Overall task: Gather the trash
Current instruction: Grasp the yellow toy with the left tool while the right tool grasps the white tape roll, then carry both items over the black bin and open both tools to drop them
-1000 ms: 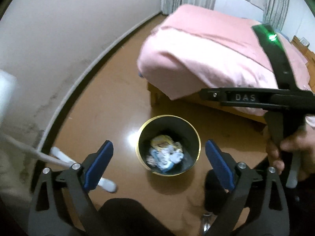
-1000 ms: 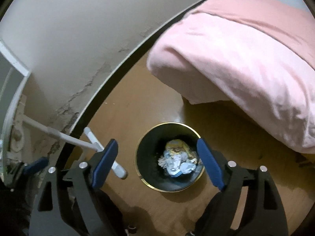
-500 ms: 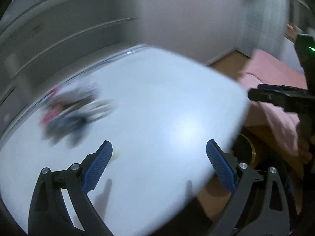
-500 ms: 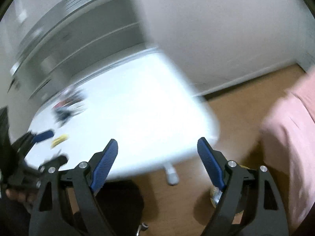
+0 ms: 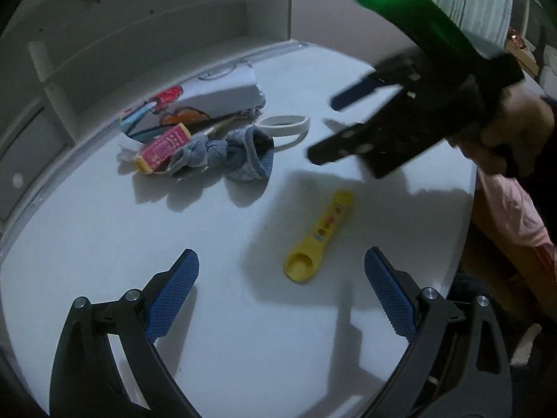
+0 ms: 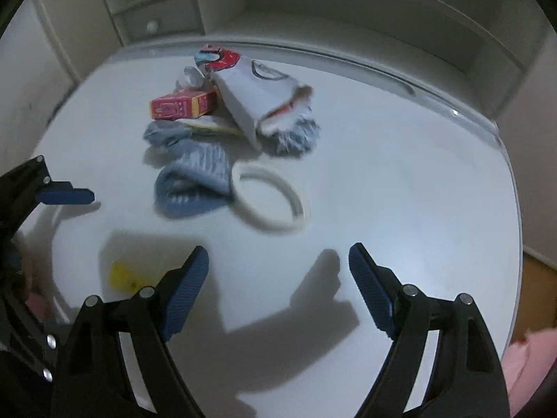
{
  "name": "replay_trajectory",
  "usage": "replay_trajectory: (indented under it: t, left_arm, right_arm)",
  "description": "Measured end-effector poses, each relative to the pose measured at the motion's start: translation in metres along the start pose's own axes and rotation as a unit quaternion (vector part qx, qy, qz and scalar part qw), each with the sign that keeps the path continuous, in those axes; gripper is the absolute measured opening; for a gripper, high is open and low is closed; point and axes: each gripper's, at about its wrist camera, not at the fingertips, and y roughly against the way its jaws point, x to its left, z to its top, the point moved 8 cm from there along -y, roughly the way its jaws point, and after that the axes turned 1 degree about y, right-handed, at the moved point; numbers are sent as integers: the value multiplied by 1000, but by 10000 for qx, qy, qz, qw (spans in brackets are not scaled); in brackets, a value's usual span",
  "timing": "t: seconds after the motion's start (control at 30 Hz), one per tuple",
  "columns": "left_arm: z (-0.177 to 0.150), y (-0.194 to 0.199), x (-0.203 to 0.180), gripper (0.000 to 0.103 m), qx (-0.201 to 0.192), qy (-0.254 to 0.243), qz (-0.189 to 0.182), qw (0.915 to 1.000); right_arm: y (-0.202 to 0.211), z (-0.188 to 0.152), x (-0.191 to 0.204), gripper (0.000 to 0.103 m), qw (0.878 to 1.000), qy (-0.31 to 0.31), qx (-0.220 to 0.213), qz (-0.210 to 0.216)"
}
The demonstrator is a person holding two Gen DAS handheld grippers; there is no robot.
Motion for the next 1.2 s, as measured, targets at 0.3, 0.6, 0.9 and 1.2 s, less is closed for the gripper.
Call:
replay_trajectory:
  t: [0.3, 0.6, 0.9, 1.2]
  left_arm:
    - [9, -20, -11, 66, 167, -266, -215, 9993]
    - [16, -22, -30, 12, 199, -483, -8, 9986]
    - [58, -34, -98, 12, -12, -585, -257, 9980]
    - [109, -62, -259, 12, -159, -1410, -1186, 9828]
  right_arm:
    - [-9, 19, 3, 45, 9989, 414, 123, 203]
    - [14, -3, -14, 37, 9999, 94, -129, 43]
    - [84, -96, -105, 36, 9912, -1148, -448, -477]
    - [145, -274, -197, 36, 9540, -2753, -438, -1101]
